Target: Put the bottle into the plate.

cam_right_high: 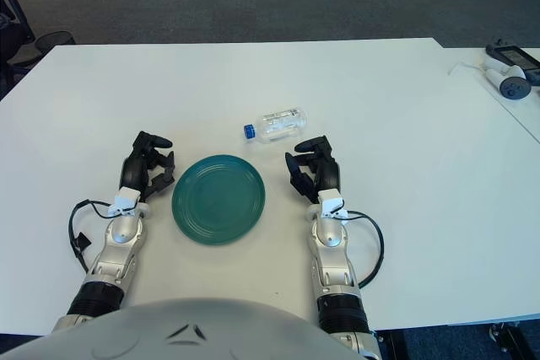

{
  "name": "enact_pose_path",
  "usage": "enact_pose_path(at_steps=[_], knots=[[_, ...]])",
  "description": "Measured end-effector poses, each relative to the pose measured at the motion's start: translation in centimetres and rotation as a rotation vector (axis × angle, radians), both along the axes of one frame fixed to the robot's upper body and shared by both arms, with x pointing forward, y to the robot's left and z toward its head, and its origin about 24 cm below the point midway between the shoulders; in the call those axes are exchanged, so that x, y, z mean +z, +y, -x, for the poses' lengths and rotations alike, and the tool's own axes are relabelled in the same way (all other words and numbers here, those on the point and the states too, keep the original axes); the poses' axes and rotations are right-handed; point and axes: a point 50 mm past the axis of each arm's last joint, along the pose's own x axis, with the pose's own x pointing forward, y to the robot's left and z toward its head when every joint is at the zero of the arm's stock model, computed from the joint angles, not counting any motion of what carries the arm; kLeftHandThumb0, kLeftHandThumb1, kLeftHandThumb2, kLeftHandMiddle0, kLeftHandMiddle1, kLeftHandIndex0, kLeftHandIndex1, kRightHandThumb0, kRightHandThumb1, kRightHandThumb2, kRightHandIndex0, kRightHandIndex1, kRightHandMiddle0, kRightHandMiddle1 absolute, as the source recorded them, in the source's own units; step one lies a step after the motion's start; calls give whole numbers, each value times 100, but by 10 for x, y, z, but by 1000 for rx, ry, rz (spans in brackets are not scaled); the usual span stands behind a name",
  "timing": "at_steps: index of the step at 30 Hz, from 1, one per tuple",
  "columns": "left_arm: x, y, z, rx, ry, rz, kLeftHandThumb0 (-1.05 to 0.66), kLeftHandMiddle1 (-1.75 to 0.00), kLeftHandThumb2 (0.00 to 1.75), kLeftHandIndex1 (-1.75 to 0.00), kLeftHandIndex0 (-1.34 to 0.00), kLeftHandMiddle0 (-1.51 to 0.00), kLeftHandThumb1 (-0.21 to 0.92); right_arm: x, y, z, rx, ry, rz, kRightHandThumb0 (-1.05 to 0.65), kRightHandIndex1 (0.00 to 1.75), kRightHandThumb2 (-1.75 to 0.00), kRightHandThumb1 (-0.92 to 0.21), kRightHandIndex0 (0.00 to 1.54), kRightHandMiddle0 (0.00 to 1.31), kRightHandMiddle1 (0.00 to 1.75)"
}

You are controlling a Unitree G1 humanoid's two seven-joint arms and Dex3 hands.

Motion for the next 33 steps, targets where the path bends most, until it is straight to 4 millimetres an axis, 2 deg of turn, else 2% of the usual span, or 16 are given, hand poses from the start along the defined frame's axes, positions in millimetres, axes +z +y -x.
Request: enact_pose_path(at_steps=[16, 33], knots=[[0, 0, 0, -1, -2, 14, -39, -175, 91, -175, -38, -102, 63, 0, -1, 2, -1, 3, 6, 0, 134, -38, -92, 39, 25, 170], [0, 0, 0, -3, -1, 15, -40, -175, 92, -175, -38, -100, 63, 0, 0, 2, 1, 4, 7, 0, 133, -38, -92, 40, 24, 171]])
